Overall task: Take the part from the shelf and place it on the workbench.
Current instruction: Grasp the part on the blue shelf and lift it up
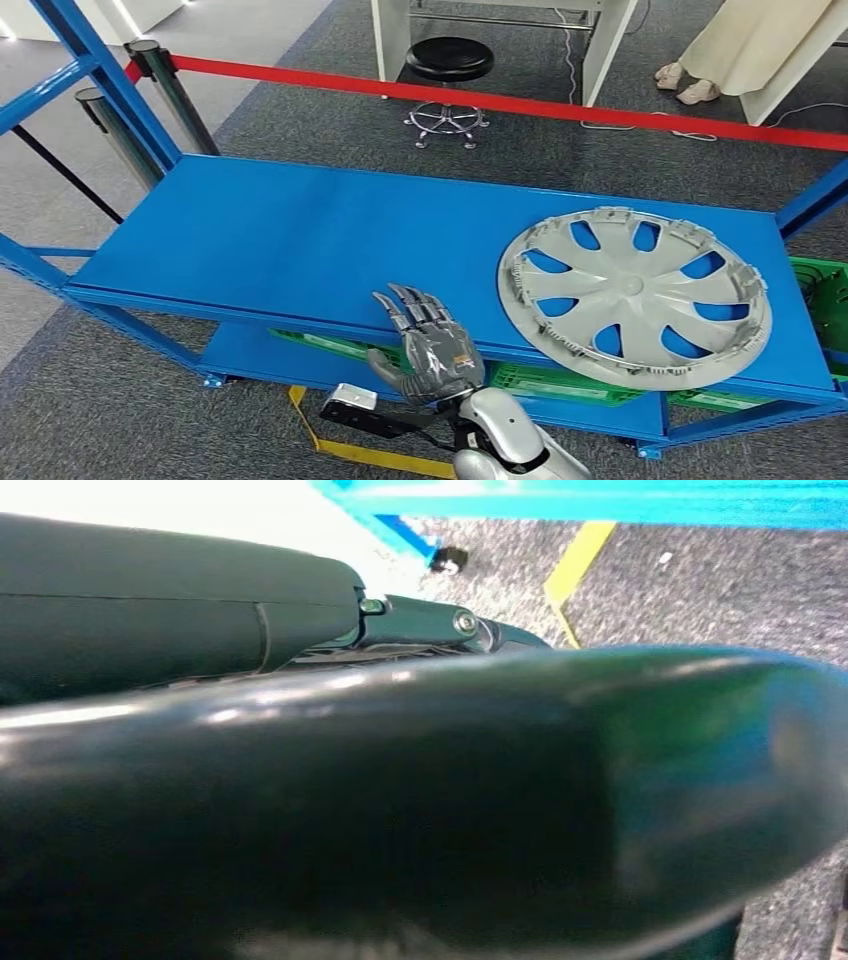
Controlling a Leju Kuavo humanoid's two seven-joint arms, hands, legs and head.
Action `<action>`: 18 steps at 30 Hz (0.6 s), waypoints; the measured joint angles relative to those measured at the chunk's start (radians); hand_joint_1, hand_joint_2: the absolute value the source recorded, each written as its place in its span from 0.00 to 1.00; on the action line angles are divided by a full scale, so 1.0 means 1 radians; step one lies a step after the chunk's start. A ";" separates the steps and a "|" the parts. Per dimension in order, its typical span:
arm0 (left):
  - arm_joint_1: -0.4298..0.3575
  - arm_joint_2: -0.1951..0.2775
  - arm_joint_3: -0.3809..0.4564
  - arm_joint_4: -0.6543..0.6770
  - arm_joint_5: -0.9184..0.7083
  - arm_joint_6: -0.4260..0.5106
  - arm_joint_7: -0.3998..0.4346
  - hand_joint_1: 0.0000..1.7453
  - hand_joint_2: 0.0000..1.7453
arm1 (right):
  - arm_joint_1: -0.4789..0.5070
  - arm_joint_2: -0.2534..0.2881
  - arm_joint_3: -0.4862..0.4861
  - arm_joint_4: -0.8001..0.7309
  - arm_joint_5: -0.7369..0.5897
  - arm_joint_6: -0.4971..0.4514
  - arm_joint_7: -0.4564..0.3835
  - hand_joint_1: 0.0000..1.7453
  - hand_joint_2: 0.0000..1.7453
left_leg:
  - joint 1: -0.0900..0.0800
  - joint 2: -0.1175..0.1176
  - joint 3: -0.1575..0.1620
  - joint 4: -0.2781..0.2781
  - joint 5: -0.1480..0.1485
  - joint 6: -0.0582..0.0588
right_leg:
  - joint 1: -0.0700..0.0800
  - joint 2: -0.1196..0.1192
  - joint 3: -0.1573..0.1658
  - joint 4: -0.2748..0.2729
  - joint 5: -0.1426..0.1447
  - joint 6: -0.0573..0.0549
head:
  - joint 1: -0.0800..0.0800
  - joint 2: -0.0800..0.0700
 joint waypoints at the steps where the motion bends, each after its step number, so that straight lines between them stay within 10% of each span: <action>1: 0.000 0.000 0.001 0.000 -0.002 -0.001 0.000 0.00 0.00 | 0.000 -0.002 -0.003 -0.004 0.018 -0.007 0.002 0.00 0.00 | 0.000 0.000 -0.002 0.000 0.001 0.007 | -0.001 0.000 -0.001 -0.002 0.001 0.006 | 0.000 0.000; 4: 0.000 -0.002 0.002 0.000 -0.011 -0.005 0.000 0.00 0.00 | -0.003 -0.015 -0.020 -0.029 0.091 -0.042 0.010 0.00 0.00 | 0.002 0.002 -0.001 -0.009 0.008 0.027 | -0.005 0.000 -0.031 0.055 -0.040 0.021 | 0.003 0.000; 8: 0.001 -0.002 0.004 0.000 -0.017 -0.005 0.000 0.00 0.00 | -0.001 -0.040 -0.048 -0.062 0.139 -0.064 0.013 0.00 0.00 | 0.000 0.004 -0.002 -0.009 0.009 0.035 | -0.006 -0.001 -0.139 0.282 -0.131 0.028 | 0.006 0.000; 13: 0.001 -0.004 0.006 0.000 -0.020 -0.003 0.000 0.00 0.00 | 0.005 -0.054 -0.074 -0.093 0.168 -0.063 0.021 0.00 0.00 | -0.004 0.003 -0.001 -0.004 0.004 0.028 | -0.004 -0.002 -0.023 0.043 -0.005 0.019 | 0.005 0.000; 18: 0.001 -0.005 0.010 0.000 -0.019 0.001 -0.001 0.00 0.00 | 0.020 -0.067 -0.107 -0.109 0.170 -0.062 0.028 0.00 0.00 | -0.005 0.003 -0.007 0.009 -0.006 0.005 | -0.005 0.000 0.000 -0.001 0.001 -0.003 | 0.003 0.000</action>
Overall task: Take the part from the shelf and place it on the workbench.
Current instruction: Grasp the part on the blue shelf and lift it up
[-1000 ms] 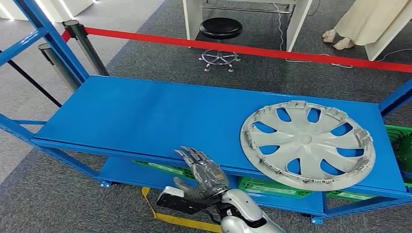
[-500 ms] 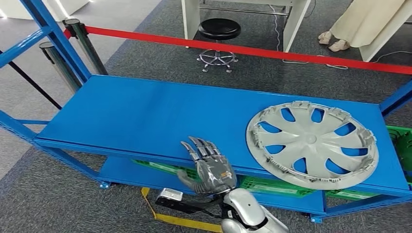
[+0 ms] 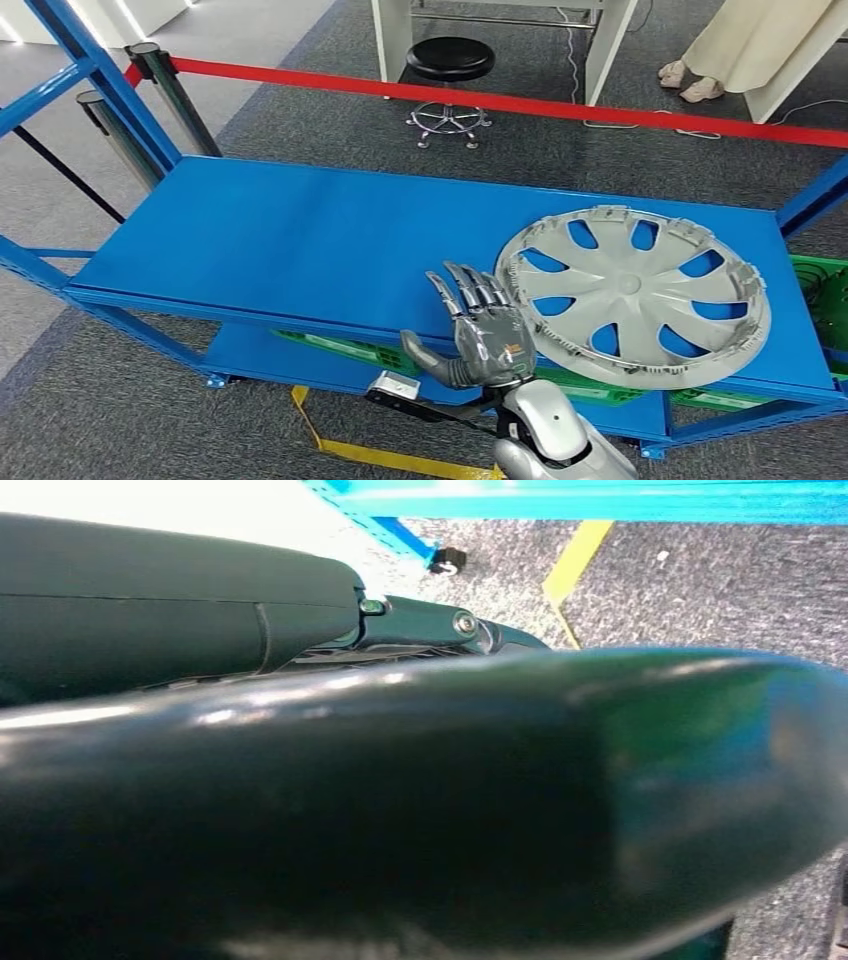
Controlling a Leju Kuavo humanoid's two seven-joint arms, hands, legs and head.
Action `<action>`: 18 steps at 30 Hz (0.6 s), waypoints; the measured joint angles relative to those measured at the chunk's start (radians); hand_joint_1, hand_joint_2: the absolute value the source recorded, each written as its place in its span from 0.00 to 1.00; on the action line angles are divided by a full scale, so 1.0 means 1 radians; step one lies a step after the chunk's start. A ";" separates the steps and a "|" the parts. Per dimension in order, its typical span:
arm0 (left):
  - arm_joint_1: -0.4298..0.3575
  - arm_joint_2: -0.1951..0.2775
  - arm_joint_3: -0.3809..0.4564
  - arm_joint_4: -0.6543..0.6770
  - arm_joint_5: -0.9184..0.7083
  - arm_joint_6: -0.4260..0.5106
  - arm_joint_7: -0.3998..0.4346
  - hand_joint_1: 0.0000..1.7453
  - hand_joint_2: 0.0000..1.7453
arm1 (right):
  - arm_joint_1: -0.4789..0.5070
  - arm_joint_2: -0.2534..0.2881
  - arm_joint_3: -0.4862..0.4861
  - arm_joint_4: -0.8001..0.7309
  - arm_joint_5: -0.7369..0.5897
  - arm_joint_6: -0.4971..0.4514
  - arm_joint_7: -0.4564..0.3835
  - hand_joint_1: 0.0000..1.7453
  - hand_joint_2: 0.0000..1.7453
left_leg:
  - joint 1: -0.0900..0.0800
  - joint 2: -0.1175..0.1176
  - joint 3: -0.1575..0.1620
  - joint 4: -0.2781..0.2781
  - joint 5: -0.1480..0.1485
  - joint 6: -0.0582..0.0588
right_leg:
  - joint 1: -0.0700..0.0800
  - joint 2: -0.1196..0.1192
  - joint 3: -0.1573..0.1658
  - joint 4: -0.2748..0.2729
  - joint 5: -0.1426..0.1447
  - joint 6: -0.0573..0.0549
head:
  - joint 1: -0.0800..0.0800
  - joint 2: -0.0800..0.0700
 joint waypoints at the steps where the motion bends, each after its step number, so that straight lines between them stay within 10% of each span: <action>1: 0.000 0.000 0.001 0.000 0.002 0.004 -0.002 0.00 0.00 | 0.001 -0.001 -0.006 -0.002 0.000 0.000 0.001 0.00 0.00 | 0.001 0.000 -0.012 0.029 -0.020 -0.005 | -0.002 -0.001 0.001 -0.002 0.002 -0.005 | -0.003 0.000; 4: 0.002 0.001 0.006 0.000 0.006 0.017 -0.009 0.00 0.00 | 0.007 -0.011 -0.030 -0.004 0.000 0.004 0.006 0.00 0.00 | 0.003 0.001 -0.092 0.212 -0.110 -0.016 | -0.002 -0.004 0.002 -0.003 0.001 -0.013 | -0.008 0.000; 6: 0.003 0.001 0.009 0.000 0.006 0.021 -0.011 0.00 0.00 | 0.011 -0.027 -0.057 0.000 0.001 0.009 0.010 0.00 0.00 | 0.004 0.001 -0.116 0.267 -0.115 -0.016 | -0.001 -0.005 0.002 -0.003 0.001 -0.014 | -0.008 0.000; 9: 0.003 0.002 0.011 0.000 0.006 0.023 -0.011 0.00 0.00 | 0.010 -0.049 -0.108 0.010 0.008 0.020 0.013 0.00 0.00 | 0.003 0.001 -0.039 0.106 -0.021 -0.006 | 0.000 -0.003 0.006 -0.002 0.000 -0.012 | -0.007 0.000; 13: 0.004 0.003 0.016 0.000 0.007 0.021 -0.014 0.00 0.00 | 0.008 -0.072 -0.173 0.033 0.007 0.030 0.002 0.00 1.00 | -0.004 0.000 0.010 -0.014 0.006 0.010 | 0.003 -0.003 0.001 -0.002 0.001 0.005 | -0.006 0.000; 18: 0.005 0.000 0.026 0.000 0.006 0.017 -0.014 0.00 0.00 | 0.013 -0.078 -0.215 0.076 0.006 0.046 -0.006 0.00 1.00 | 0.002 0.002 0.014 -0.029 0.017 0.033 | -0.001 -0.003 -0.066 0.128 -0.078 0.028 | 0.000 0.000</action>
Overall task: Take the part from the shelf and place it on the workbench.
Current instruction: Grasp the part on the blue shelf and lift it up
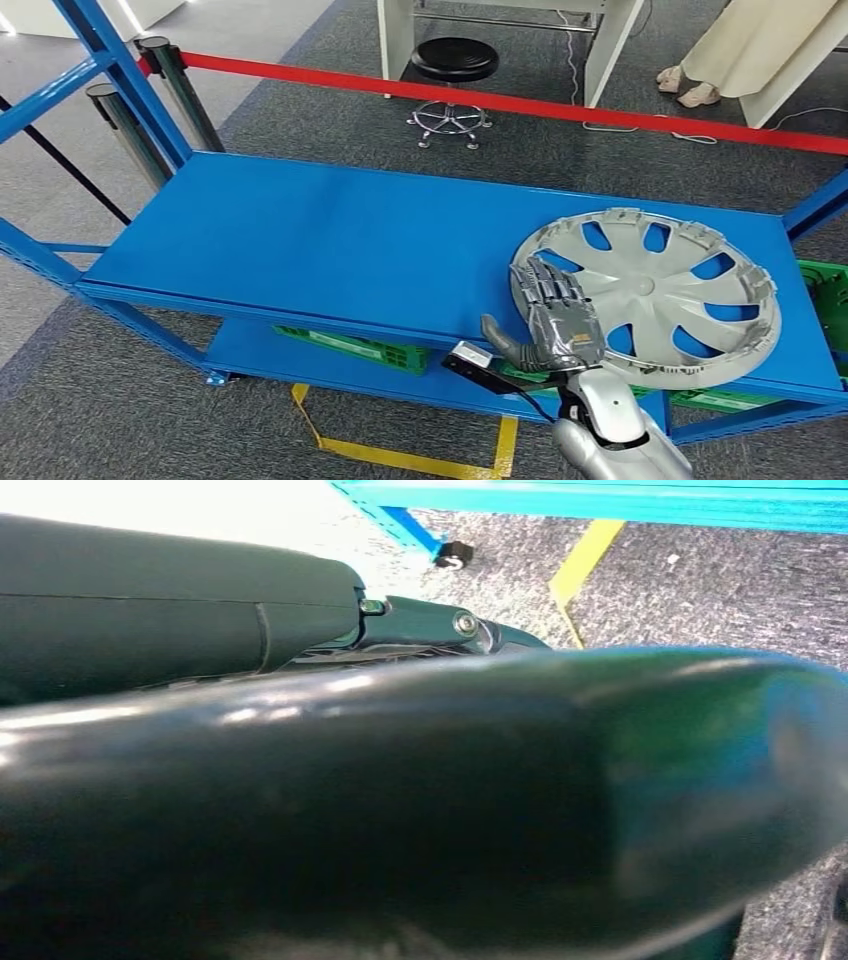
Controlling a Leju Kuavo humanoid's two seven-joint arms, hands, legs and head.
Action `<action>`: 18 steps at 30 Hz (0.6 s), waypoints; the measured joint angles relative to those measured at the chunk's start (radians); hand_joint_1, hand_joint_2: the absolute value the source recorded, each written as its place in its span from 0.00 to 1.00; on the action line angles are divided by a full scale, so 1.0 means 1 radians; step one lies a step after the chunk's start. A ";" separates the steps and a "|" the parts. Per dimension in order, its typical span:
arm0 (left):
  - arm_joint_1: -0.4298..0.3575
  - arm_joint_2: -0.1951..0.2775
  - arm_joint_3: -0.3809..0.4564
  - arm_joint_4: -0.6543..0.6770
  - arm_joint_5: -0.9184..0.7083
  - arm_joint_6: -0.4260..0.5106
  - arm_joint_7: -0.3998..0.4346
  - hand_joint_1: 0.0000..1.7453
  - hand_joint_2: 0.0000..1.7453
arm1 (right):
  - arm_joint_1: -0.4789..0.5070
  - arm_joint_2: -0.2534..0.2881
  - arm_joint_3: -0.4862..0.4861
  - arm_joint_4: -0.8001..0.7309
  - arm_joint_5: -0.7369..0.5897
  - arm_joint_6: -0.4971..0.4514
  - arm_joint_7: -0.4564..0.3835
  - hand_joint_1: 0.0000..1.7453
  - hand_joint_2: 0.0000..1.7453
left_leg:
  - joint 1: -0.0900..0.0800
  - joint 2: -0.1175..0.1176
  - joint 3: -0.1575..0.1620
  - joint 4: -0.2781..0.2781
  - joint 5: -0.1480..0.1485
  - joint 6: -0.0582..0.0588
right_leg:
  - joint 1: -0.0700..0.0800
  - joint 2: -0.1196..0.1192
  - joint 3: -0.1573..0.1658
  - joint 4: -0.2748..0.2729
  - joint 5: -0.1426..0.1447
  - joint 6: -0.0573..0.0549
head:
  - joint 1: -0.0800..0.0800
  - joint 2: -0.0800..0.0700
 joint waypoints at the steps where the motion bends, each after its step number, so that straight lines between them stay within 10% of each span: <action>1: 0.001 0.000 0.002 0.000 0.000 -0.001 0.000 0.00 0.00 | 0.004 0.000 -0.005 0.014 -0.001 0.004 -0.001 0.00 1.00 | 0.000 0.000 -0.001 0.000 0.000 0.002 | 0.000 0.000 -0.031 0.066 -0.027 0.002 | 0.001 0.000; 3: 0.002 0.000 0.005 0.000 -0.001 -0.003 0.000 0.00 0.00 | 0.013 0.000 -0.012 0.042 -0.003 0.009 -0.002 0.00 1.00 | 0.000 0.000 0.000 0.001 -0.001 0.002 | -0.002 0.000 -0.066 0.134 -0.036 0.006 | 0.001 0.000; 7: 0.002 0.000 0.012 0.000 0.000 -0.003 0.000 0.00 0.00 | 0.017 0.000 -0.026 0.078 -0.001 0.001 0.003 0.00 1.00 | -0.001 -0.001 -0.002 0.010 -0.008 -0.007 | -0.005 0.000 0.024 -0.058 0.068 0.006 | 0.002 0.000; 12: 0.003 0.000 0.021 0.000 0.000 -0.003 0.003 0.00 0.00 | 0.027 0.002 -0.046 0.068 -0.004 -0.003 0.012 0.00 1.00 | -0.002 -0.001 -0.007 0.022 -0.015 -0.031 | -0.001 0.001 0.061 -0.120 0.077 -0.020 | -0.002 0.000; 18: 0.004 0.001 0.031 0.000 -0.001 -0.003 0.004 0.00 0.00 | 0.043 0.003 -0.070 0.046 -0.024 -0.014 0.010 0.00 1.00 | 0.002 0.000 -0.118 0.289 -0.141 -0.048 | -0.001 -0.003 0.065 -0.123 0.078 -0.042 | -0.008 0.000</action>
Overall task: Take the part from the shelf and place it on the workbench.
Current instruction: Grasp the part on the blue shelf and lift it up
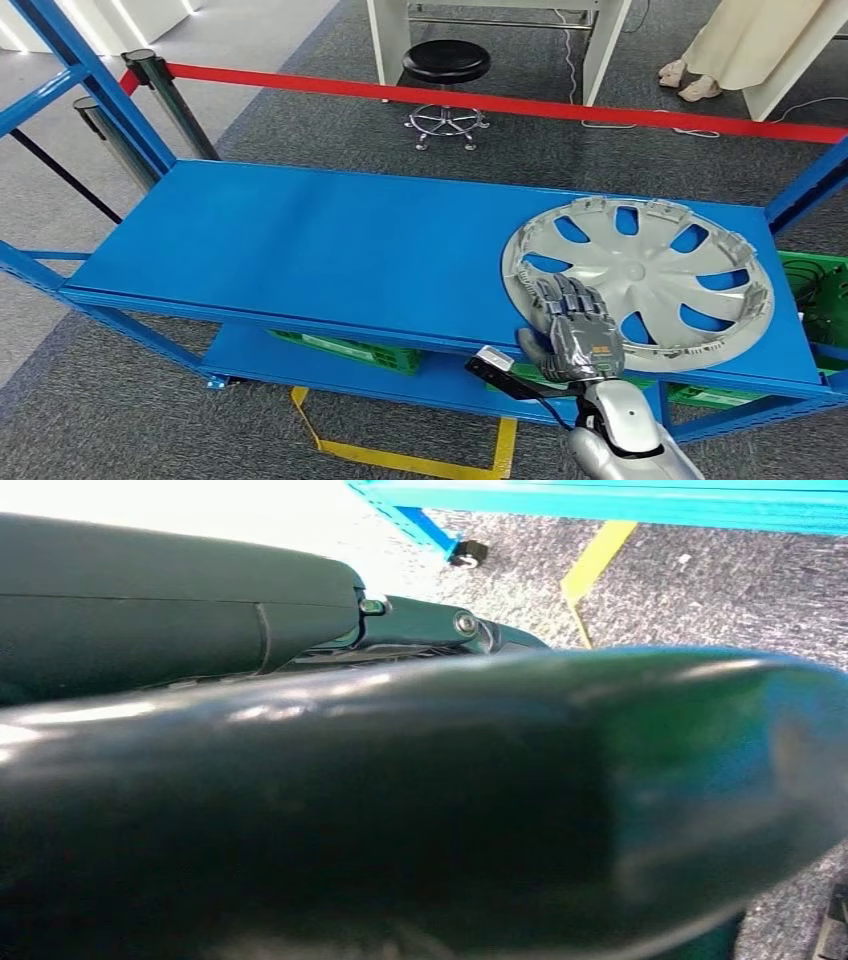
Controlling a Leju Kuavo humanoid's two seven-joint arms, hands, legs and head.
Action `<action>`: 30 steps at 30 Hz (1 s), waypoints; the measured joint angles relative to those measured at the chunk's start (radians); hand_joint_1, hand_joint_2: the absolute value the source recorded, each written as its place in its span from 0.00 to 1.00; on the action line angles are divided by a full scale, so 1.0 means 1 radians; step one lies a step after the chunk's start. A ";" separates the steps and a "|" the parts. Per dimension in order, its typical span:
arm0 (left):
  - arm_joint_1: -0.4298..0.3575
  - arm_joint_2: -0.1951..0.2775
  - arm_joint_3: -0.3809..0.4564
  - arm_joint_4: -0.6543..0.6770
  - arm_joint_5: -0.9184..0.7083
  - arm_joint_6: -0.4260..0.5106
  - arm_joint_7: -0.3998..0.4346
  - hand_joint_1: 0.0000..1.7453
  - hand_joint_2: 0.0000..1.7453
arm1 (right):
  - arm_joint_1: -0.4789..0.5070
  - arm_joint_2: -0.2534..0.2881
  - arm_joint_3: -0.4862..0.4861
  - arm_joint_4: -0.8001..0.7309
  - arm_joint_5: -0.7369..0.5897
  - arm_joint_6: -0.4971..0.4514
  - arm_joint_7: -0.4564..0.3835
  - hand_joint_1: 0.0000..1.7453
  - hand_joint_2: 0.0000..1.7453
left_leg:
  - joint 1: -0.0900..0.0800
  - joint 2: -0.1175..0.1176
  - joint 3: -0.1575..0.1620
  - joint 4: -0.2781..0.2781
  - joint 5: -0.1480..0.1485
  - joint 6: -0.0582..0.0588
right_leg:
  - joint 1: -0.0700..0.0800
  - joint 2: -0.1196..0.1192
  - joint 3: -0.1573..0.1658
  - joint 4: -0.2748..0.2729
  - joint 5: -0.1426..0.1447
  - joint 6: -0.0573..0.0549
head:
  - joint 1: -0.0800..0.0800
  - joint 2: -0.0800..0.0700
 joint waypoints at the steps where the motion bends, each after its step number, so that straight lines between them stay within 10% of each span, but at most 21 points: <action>1: 0.000 0.000 0.001 0.000 0.000 0.000 0.000 0.00 0.00 | 0.003 0.000 -0.002 -0.002 -0.001 0.000 0.000 0.00 1.00 | 0.000 0.000 0.004 -0.006 0.015 0.002 | 0.000 0.001 0.001 0.000 0.000 0.000 | 0.000 0.000; 6: 0.000 0.000 0.004 0.000 -0.002 0.000 0.002 0.00 0.00 | 0.016 0.005 -0.006 -0.015 -0.006 -0.003 -0.001 0.00 1.00 | -0.007 0.000 0.124 -0.259 0.124 0.024 | 0.006 0.003 -0.001 0.002 0.001 0.009 | 0.001 0.000; 11: 0.001 -0.002 0.007 0.000 -0.006 0.001 0.003 0.00 0.00 | 0.024 0.011 -0.010 -0.029 -0.006 -0.002 -0.002 0.00 1.00 | -0.004 -0.001 0.127 -0.287 0.132 0.041 | 0.001 0.001 -0.011 0.002 0.000 0.032 | 0.000 0.000; 20: 0.000 -0.002 0.008 0.000 -0.007 0.002 0.003 0.00 0.00 | 0.025 0.011 -0.011 -0.033 -0.006 -0.002 -0.002 0.00 1.00 | -0.004 0.000 0.128 -0.289 0.134 0.044 | 0.000 0.002 -0.023 0.022 -0.019 0.036 | 0.003 0.000; 23: 0.000 -0.003 0.010 0.000 -0.008 0.004 0.003 0.00 0.00 | 0.029 0.013 -0.011 -0.042 -0.002 -0.003 -0.003 0.00 1.00 | -0.003 0.001 0.126 -0.288 0.134 0.048 | -0.002 0.002 -0.075 0.137 -0.063 0.045 | 0.008 0.000; 27: 0.000 -0.003 0.014 0.000 -0.009 0.006 0.004 0.00 0.00 | 0.032 0.019 -0.012 -0.071 0.003 -0.004 -0.002 0.00 1.00 | -0.006 -0.001 0.114 -0.258 0.114 0.017 | -0.005 0.006 -0.004 0.010 -0.008 0.025 | 0.009 0.000; 30: 0.000 -0.002 0.016 0.000 -0.010 0.007 0.004 0.00 0.00 | 0.030 0.019 -0.012 -0.080 -0.004 -0.002 0.000 0.00 1.00 | -0.004 0.000 0.053 -0.118 0.036 0.005 | -0.005 0.004 -0.002 0.008 -0.008 0.010 | 0.006 0.000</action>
